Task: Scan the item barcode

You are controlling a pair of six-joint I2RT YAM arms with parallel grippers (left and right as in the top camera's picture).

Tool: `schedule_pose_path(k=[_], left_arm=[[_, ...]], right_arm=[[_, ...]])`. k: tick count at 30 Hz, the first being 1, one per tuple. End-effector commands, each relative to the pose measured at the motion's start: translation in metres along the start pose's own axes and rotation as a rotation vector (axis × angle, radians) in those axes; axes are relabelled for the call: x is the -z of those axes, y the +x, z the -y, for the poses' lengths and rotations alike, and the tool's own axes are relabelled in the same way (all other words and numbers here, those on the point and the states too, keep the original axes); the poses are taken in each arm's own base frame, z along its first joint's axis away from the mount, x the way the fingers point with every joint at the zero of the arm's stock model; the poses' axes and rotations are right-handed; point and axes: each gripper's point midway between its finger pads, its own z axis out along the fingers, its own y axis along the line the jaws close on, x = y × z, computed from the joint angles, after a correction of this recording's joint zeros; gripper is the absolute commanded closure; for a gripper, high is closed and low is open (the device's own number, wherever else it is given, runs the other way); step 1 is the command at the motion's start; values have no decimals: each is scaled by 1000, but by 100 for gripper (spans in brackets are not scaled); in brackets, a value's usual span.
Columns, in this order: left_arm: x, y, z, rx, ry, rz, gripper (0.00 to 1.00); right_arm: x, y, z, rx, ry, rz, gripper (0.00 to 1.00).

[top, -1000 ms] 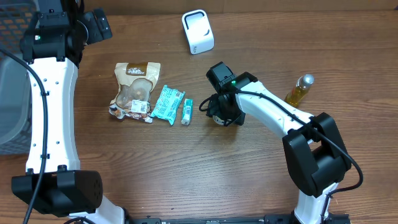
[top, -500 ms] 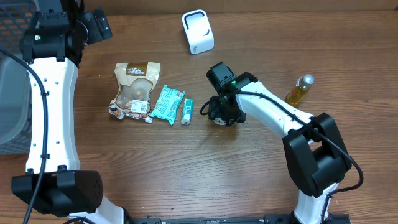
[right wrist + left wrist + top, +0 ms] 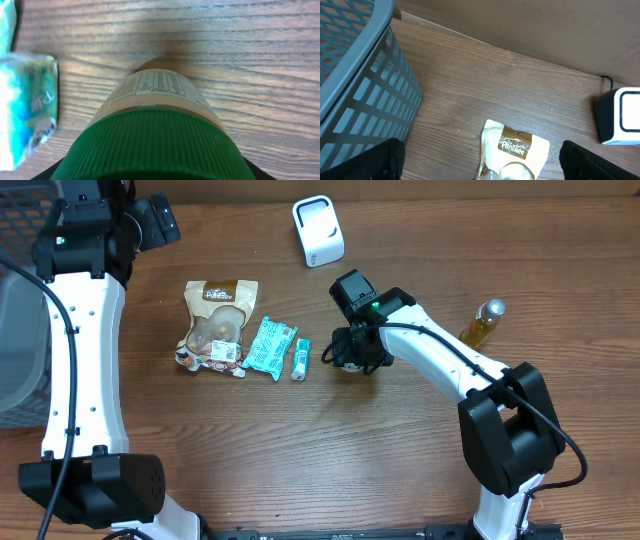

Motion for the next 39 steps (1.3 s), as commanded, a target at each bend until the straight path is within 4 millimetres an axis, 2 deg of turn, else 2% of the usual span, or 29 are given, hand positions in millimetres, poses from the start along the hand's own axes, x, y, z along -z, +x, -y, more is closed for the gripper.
schedule_pose_path(k=[1,7,11,13,15,20,24,27,28,32,36,39], left_arm=[[0,-3,-4,18,-14,8,1],[0,-3,-4,17,-14,8,0],[0,-3,-3,17,-14,8,0],[0,-3,-4,18,-14,8,0],[0,-3,-4,18,-15,9,0],[0,-3,-3,17,-14,8,0],[0,-3,-4,18,-14,8,0],[0,-3,-4,18,-14,8,1],[0,-3,-4,18,-14,8,0],[0,-3,-4,18,-14,8,1],[0,-3,-4,18,-14,8,0],[0,-3,-4,17,-14,8,0]], right_arm=[[19,-6,-8,174,-19,39,45],[19,1,-4,276,-6,11,33],[19,-4,-7,275,-14,32,32],[19,-9,-9,259,-22,53,20],[19,-12,-11,227,-28,64,18],[20,-18,-14,103,-42,89,17],[20,-24,-7,-138,-11,115,16],[20,-24,0,-325,11,125,7],[20,-24,-1,-353,9,125,0],[21,-27,-14,-356,-60,118,0],[20,-25,-14,-370,-63,110,0],[18,-20,-11,-505,-56,92,2]])
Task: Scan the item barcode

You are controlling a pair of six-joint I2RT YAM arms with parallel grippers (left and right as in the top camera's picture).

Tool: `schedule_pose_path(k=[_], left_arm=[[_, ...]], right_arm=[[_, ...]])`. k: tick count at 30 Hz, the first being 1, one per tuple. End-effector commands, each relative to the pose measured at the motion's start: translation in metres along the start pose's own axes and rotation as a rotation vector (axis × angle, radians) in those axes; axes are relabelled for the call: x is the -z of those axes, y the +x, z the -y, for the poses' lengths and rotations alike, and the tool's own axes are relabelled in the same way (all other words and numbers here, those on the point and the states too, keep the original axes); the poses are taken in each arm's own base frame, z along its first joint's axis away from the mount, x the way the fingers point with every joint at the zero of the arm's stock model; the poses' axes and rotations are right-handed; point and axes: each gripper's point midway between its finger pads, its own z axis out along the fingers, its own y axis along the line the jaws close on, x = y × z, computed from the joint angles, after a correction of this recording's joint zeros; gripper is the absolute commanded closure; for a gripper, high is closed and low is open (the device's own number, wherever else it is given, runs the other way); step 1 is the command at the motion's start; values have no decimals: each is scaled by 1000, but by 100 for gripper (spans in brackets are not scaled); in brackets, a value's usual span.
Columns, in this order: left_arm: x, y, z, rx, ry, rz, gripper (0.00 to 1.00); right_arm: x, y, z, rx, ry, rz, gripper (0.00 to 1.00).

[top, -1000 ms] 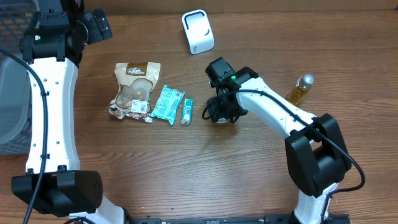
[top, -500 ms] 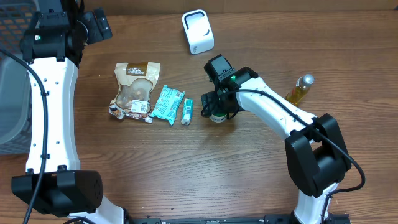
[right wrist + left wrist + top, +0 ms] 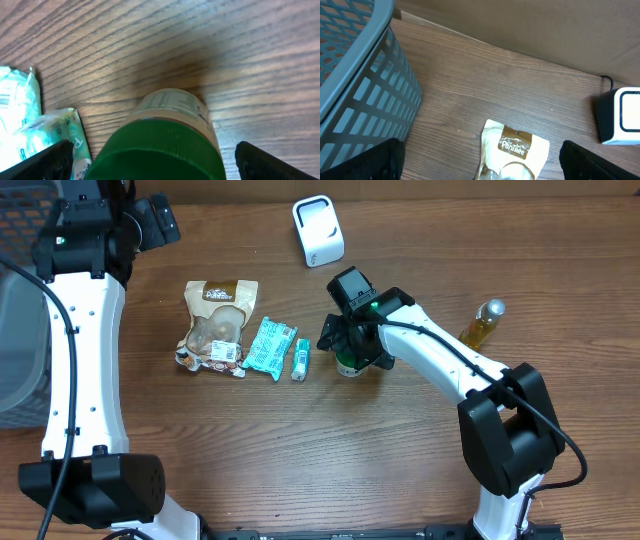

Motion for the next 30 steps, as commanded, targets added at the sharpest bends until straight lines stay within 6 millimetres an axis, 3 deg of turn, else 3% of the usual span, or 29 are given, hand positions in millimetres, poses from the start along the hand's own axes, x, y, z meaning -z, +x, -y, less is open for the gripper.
schedule_pose_path(k=[1,8,30], left_arm=[[0,-3,-4,17,-14,8,1],[0,-3,-4,17,-14,8,0],[0,-3,-3,17,-14,8,1]], right_arm=[[15,-1,-6,-197,-28,10,3],[14,-2,0,-357,-2,29,7],[14,4,10,-348,42,14,38]])
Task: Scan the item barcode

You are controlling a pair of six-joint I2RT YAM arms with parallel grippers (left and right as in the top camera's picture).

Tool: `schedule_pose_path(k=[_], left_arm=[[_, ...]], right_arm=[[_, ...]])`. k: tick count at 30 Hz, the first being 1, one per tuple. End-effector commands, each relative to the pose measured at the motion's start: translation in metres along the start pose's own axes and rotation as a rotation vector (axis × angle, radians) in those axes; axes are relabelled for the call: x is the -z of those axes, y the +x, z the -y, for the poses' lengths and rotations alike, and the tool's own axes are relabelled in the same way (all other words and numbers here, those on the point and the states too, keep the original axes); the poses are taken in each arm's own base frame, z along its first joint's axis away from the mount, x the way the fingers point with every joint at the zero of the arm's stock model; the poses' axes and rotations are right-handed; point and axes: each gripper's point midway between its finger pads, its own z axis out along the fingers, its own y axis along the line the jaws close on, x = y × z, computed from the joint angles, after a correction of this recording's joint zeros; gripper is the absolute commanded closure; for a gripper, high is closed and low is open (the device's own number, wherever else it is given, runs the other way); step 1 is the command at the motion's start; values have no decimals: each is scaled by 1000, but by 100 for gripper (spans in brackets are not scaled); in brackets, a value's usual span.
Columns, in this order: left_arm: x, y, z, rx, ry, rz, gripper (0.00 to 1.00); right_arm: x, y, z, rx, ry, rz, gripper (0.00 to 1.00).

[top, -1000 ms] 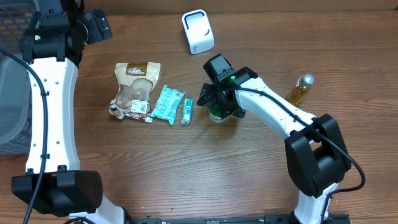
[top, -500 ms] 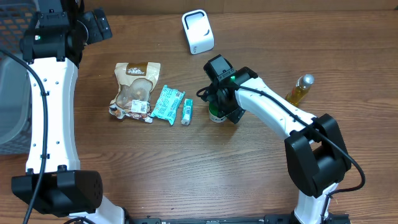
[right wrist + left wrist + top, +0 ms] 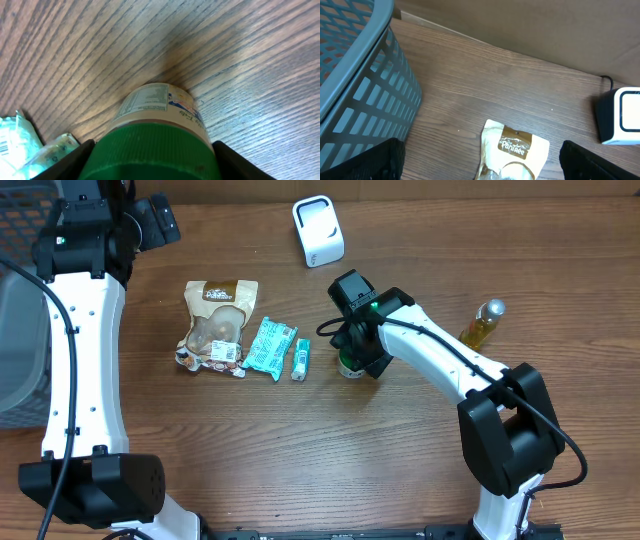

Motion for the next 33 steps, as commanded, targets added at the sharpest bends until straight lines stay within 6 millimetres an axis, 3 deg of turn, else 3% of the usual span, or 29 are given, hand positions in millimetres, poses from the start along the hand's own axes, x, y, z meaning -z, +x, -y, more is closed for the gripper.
schedule_pose_path(k=[1,6,12,15,20,28,33], left_arm=[[0,-3,-3,17,-14,8,1],[0,-3,-4,17,-14,8,0],[0,-3,-4,17,-14,8,0],[0,-3,-4,17,-14,8,0],[0,-3,-4,17,-14,8,0],[0,-3,-3,17,-14,8,0],[0,-3,-4,17,-14,8,0]], right_arm=[[14,-2,-4,21,-28,22,41],[14,-2,-5,199,-30,26,42],[14,-2,-1,596,-8,21,41],[14,-2,-3,594,-17,23,34],[14,-1,-8,571,-42,25,11],[12,0,-9,566,-40,27,12],[-4,3,-4,548,-4,0,13]])
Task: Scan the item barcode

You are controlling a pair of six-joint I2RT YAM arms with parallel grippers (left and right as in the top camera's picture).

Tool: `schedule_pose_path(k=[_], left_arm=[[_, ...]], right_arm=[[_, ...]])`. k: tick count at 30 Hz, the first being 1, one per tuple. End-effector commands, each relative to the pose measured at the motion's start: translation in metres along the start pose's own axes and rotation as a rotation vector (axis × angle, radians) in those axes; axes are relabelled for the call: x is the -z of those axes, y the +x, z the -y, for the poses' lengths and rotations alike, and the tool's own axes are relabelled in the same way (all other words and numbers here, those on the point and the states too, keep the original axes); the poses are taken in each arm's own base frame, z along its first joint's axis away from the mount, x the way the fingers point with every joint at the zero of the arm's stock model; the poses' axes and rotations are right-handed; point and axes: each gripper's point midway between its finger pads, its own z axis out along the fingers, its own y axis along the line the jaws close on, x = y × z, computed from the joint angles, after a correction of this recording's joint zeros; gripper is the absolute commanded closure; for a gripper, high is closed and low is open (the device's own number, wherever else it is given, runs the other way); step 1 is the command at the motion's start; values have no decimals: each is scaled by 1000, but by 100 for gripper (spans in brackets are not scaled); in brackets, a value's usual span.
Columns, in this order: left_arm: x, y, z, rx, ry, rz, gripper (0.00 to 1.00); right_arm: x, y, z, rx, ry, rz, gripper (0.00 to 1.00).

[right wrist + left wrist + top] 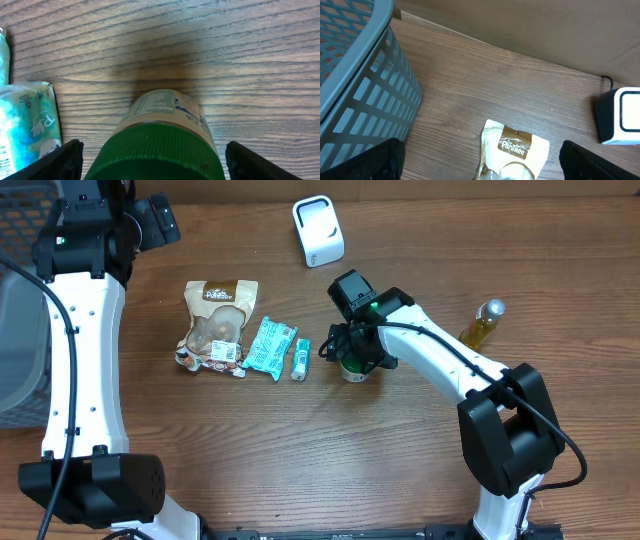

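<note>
A jar with a green ribbed cap [157,150] and a pale printed label stands upright on the wooden table, just right of the small packets [351,369]. My right gripper [353,350] hangs over it, open [152,162]. Its black fingers [62,160] stand either side of the cap with a gap on both sides. The white scanner [318,230] sits at the back of the table and shows at the right edge [621,116] of the left wrist view. My left gripper [480,167] is open and empty, high at the back left [155,220].
A brown Pantree pouch [215,320], a teal packet [268,345] and a small tube [300,358] lie left of the jar. A yellow bottle [482,323] stands at the right. A grey mesh basket [355,85] is at the far left.
My right gripper's fingers were pressed against the green cap; now they stand apart from it, and the wrist has turned. The jar stands in the same place. The left arm is unchanged.
My right gripper was low over the jar, the cap filling its view. Then its fingers were wide apart round the standing jar. Then they were shut against the cap with the wrist turned. Now they are open again. The left arm never moved.
</note>
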Motion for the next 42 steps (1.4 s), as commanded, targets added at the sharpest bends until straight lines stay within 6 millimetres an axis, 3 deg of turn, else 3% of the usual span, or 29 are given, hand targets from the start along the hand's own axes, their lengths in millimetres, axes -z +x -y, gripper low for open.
schedule_pose_path(k=[1,7,42], left_arm=[[0,-3,-4,17,-14,8,1],[0,-3,-4,17,-14,8,0],[0,-3,-4,17,-14,8,0]], right_arm=[[-7,1,-2,-2,13,-4,14],[-19,4,1,-8,33,-28,26],[-19,6,0,-28,27,-39,21]])
